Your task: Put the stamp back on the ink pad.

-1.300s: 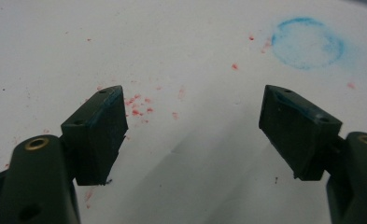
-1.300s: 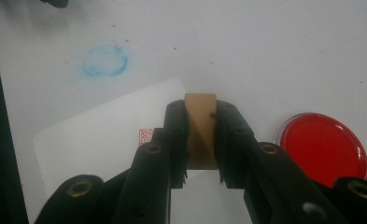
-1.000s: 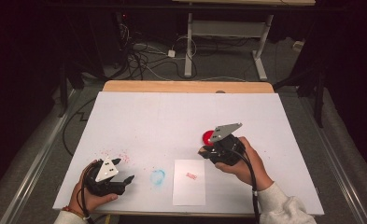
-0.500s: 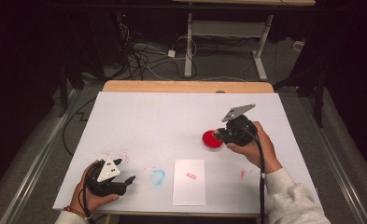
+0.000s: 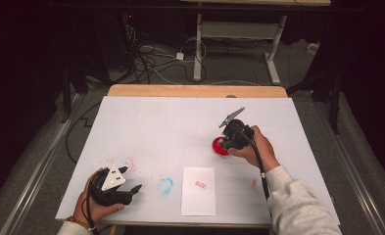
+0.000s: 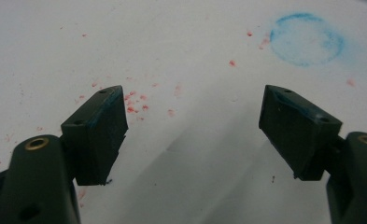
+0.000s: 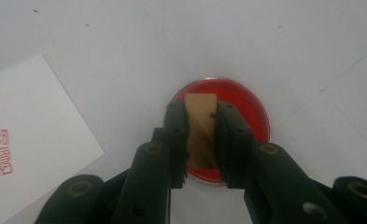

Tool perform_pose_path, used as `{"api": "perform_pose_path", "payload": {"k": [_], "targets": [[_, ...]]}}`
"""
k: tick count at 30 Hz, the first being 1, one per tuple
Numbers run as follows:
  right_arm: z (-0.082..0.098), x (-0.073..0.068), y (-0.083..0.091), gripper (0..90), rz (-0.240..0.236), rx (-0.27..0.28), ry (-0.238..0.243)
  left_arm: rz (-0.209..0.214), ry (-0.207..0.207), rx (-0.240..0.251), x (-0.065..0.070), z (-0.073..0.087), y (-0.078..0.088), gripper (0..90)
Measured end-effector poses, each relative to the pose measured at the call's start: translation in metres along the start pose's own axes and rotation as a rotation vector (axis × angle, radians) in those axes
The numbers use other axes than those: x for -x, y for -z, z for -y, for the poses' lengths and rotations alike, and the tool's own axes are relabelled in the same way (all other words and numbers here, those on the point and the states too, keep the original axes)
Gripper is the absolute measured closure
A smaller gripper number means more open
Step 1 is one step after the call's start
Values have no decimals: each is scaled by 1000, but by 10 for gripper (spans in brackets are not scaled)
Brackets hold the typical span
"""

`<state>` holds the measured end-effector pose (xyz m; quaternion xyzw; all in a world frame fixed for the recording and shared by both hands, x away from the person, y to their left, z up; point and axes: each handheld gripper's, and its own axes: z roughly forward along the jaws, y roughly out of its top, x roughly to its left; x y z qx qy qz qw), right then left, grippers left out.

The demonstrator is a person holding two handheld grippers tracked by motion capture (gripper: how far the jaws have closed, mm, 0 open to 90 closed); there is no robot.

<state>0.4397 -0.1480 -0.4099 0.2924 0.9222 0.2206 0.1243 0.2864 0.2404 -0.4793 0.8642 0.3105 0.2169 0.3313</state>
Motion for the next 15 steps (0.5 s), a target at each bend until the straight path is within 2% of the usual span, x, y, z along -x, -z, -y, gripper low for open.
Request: {"api": "perform_pose_path", "payload": {"k": [3, 15], "targets": [[0, 2, -8, 762, 10, -28, -1, 0, 0, 0, 0, 0, 0, 226], [3, 7, -24, 762, 4, -71, -22, 3, 2, -4, 0, 0, -1, 226]]}}
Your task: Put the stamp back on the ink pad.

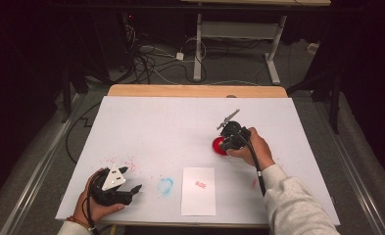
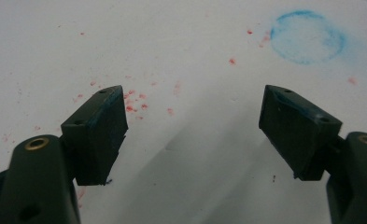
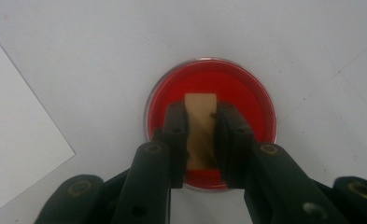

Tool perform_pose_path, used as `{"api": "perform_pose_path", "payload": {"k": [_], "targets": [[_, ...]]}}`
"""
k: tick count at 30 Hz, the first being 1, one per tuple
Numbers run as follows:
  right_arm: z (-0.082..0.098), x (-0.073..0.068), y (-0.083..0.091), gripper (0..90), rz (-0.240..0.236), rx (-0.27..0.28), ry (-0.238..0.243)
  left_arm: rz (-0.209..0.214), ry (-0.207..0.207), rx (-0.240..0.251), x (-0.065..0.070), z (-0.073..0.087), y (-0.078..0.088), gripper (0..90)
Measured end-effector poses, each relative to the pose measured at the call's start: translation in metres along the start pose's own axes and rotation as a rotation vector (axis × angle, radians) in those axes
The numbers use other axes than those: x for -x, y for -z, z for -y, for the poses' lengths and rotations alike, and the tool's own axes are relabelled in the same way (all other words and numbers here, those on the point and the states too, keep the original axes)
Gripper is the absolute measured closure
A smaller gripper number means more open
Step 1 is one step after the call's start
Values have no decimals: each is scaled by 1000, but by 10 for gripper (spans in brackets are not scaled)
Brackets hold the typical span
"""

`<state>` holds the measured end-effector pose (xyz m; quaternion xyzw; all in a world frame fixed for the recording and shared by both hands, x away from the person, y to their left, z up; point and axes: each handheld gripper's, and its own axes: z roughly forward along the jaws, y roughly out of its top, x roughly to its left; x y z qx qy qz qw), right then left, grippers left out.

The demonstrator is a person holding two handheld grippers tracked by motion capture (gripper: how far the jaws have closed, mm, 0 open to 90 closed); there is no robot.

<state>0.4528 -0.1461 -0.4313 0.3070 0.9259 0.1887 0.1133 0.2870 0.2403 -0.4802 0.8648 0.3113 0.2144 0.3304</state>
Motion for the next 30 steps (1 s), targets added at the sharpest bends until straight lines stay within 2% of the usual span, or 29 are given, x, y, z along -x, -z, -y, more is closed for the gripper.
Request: {"api": "perform_pose_path", "payload": {"k": [6, 15, 20, 23, 30], "targets": [[3, 2, -1, 762, -13, 18, -15, 0, -3, -3, 1, 0, 0, 226], [7, 0, -2, 756, -6, 44, -27, -1, -6, -7, 1, 0, -1, 226], [8, 0, -1, 699, 0, 54, -37, -1, -4, -5, 0, 0, -1, 226], [8, 1, 3, 645, 6, 93, -58, -1, -3, -6, 0, 0, -1, 226], [9, -4, 22, 542, 35, 227, -50, -3, -3, -6, 0, 0, -1, 226]]}}
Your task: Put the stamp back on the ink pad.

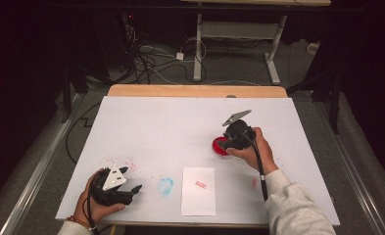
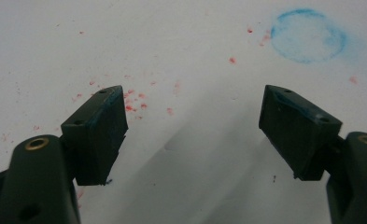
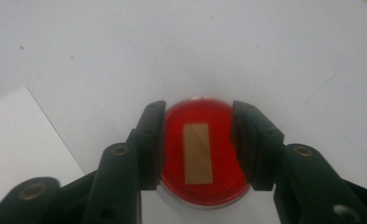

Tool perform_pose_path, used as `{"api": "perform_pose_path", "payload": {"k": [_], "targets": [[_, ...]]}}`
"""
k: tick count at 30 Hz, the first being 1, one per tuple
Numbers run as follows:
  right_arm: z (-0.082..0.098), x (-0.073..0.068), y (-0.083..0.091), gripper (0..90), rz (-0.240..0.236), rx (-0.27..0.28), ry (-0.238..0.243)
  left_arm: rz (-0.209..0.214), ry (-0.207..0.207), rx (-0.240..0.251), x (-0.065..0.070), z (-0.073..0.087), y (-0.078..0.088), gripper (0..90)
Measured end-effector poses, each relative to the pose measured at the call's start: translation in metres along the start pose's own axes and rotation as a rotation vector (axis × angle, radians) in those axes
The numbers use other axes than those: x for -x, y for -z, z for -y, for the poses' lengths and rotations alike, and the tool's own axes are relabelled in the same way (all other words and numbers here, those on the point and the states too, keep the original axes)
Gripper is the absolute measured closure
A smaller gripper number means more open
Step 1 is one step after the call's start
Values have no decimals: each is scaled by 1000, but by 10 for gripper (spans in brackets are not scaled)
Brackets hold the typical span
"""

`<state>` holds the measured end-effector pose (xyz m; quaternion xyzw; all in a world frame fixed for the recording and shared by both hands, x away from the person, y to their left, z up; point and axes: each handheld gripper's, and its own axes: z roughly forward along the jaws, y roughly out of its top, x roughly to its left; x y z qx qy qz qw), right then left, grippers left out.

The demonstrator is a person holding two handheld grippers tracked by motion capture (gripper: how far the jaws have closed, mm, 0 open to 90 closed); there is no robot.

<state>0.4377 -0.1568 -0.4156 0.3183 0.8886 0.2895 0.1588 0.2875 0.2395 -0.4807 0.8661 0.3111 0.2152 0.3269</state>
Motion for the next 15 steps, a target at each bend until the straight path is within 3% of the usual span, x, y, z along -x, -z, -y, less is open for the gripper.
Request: {"api": "perform_pose_path", "payload": {"k": [9, 11, 15], "targets": [[3, -4, 23, 387, 52, 160, -18, 0, 2, 0, 0, 0, 0, 226], [5, -4, 27, 370, 44, 186, -29, -2, 1, -2, 0, 0, 0, 226], [6, -7, 35, 330, 82, 234, -32, -2, 3, -2, -1, 0, 0, 226]]}}
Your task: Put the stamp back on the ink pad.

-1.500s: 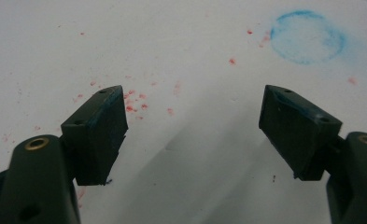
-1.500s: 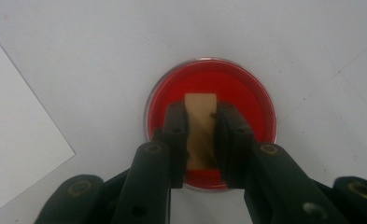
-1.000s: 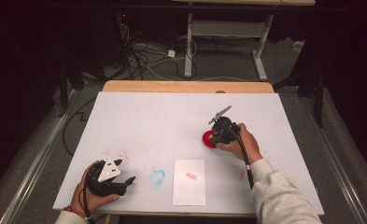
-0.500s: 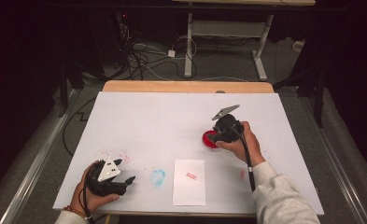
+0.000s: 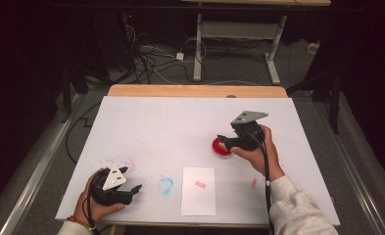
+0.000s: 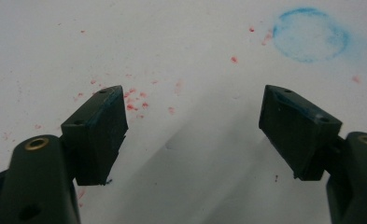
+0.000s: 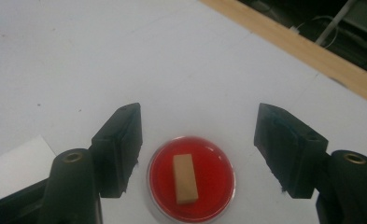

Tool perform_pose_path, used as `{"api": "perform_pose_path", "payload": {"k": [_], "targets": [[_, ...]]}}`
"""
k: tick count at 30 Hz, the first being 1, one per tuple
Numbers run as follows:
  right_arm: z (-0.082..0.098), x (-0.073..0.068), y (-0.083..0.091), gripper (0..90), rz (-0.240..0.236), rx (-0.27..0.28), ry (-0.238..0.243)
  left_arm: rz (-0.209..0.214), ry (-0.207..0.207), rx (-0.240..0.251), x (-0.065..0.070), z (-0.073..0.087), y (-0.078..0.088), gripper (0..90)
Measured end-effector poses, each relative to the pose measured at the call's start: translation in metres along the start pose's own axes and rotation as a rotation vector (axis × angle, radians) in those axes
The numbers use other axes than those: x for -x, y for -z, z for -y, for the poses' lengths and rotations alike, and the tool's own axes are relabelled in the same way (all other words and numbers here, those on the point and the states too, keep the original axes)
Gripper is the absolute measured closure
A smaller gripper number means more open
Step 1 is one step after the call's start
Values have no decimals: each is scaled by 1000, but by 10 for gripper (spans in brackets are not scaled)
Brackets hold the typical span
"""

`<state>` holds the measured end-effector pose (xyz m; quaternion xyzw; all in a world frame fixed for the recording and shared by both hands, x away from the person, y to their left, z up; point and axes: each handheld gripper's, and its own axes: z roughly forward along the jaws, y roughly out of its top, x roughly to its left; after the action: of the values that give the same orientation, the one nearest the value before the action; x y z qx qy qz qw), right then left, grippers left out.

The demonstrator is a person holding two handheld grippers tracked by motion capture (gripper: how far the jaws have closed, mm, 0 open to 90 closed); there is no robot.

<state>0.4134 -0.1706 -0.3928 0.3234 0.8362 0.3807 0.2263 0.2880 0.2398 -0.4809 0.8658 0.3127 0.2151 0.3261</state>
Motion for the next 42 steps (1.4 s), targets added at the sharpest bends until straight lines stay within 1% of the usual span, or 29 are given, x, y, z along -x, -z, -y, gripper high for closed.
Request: {"api": "perform_pose_path", "payload": {"k": [2, 4, 6, 8, 13, 16, 18, 19, 21, 26, 29, 33, 35, 38, 40, 42], "targets": [[0, -2, 4, 308, 3, 43, 11, -1, -3, -2, 0, 0, 0, 226], [0, -5, 7, 270, 34, 67, 16, -1, -2, -1, 0, 0, 0, 226], [1, -7, 9, 272, 37, 89, 27, -1, 1, -2, 0, 0, -1, 226], [2, -9, 11, 271, 55, 108, 38, -2, 1, -4, 0, 0, -1, 226], [4, -14, 17, 277, 49, 148, 60, 0, 10, 1, -2, 1, -1, 226], [3, -19, 22, 266, 60, 172, 89, -1, 9, -1, -2, 1, -2, 226], [3, -22, 25, 257, 58, 194, 95, -1, 12, 4, -3, 0, -2, 226], [3, -24, 26, 257, 66, 200, 102, -1, 11, 4, -3, 0, -2, 226], [3, -26, 29, 251, 82, 205, 114, -2, 8, 1, -2, 0, -2, 226], [4, -30, 35, 230, 70, 215, 123, 0, 16, 3, -2, 0, -2, 226], [6, -33, 38, 221, 74, 218, 130, -2, 11, 5, -2, 0, -1, 226], [10, -36, 43, 220, 84, 231, 155, -3, 10, 7, -3, 0, -1, 226], [13, -36, 45, 219, 72, 232, 151, -1, 6, 7, -3, -1, -1, 226], [18, -37, 49, 219, 90, 226, 167, 0, 0, 12, -3, -4, -3, 226], [21, -37, 52, 220, 98, 230, 170, 3, -7, 11, -3, -5, -4, 226], [25, -37, 55, 219, 99, 232, 163, 5, -7, 11, -3, -5, -4, 226]]}}
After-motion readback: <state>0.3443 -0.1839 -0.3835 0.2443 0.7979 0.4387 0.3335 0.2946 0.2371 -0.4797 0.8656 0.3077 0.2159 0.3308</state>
